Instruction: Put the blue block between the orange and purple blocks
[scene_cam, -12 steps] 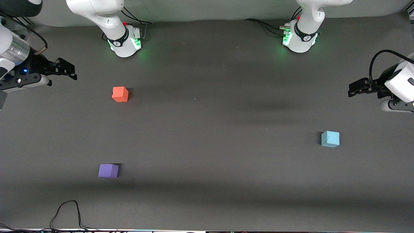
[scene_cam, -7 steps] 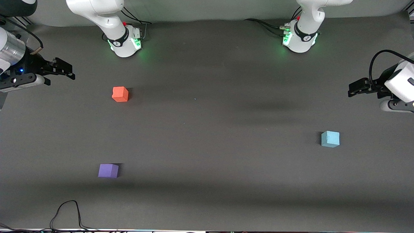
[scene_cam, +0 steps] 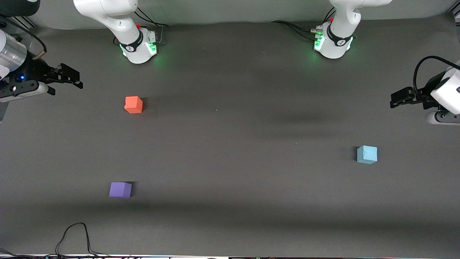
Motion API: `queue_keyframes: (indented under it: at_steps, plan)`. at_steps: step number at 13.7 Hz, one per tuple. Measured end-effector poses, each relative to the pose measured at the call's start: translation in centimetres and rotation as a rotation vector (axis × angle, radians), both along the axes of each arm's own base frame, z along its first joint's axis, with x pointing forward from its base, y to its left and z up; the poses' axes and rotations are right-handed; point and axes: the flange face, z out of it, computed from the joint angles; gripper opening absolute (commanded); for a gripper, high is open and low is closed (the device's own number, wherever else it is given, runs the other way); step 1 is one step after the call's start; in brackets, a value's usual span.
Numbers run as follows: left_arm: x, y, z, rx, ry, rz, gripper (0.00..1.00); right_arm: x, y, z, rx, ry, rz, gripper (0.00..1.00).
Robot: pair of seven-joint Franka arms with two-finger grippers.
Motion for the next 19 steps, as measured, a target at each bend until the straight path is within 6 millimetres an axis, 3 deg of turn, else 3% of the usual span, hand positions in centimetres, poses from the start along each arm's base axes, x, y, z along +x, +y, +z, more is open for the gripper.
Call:
queue_keyframes:
  at_steps: [3, 6, 9, 11, 15, 19]
  plan:
    - [1.3, 1.9, -1.5, 0.003, -0.021, -0.006, 1.00, 1.6, 0.0, 0.9, -0.002, -0.020, -0.001, 1.00]
    - [3.5, 5.5, -6.1, -0.004, -0.010, -0.044, 1.00, 2.8, 0.1, 0.5, -0.005, -0.013, -0.001, 1.00]
    - [5.9, 7.4, -12.1, -0.006, -0.015, -0.074, 1.00, 3.0, 0.1, 0.3, -0.005, -0.008, -0.001, 1.00]
    - [6.8, 7.5, -17.4, -0.004, -0.033, -0.095, 1.00, 3.0, 0.1, 0.3, -0.005, -0.008, -0.001, 1.00]
    - [6.2, 7.2, -26.8, 0.004, -0.091, -0.115, 1.00, 3.1, 0.1, 0.3, -0.005, -0.006, -0.001, 1.00]
    - [6.3, 6.8, -34.3, 0.008, -0.099, -0.144, 1.00, 3.1, 0.1, 0.2, -0.005, -0.002, -0.001, 1.00]
